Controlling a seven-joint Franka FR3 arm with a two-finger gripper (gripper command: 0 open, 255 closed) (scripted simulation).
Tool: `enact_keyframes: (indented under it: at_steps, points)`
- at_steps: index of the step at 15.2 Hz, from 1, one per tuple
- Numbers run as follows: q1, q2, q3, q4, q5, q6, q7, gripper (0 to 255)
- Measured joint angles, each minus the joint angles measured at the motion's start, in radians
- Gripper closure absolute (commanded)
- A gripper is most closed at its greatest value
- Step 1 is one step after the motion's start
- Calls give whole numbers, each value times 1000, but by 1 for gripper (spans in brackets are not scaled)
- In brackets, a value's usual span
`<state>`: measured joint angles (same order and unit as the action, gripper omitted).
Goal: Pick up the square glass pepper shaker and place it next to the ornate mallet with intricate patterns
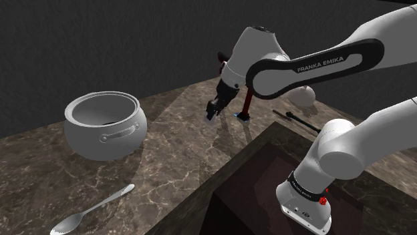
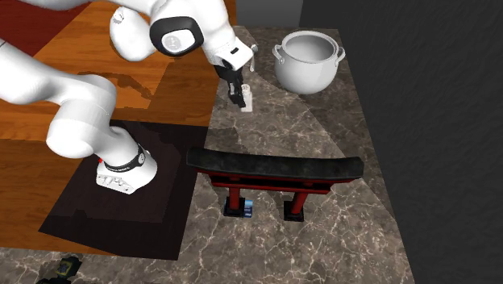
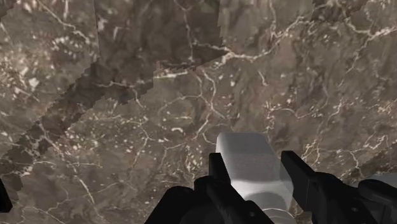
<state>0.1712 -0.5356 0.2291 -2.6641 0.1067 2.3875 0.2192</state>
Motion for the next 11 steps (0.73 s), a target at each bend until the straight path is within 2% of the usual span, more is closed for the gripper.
enact_keyframes:
  at_steps: [11]
  points:
    - [-2, -59, -21, 104, -6, -164, -9, 255]
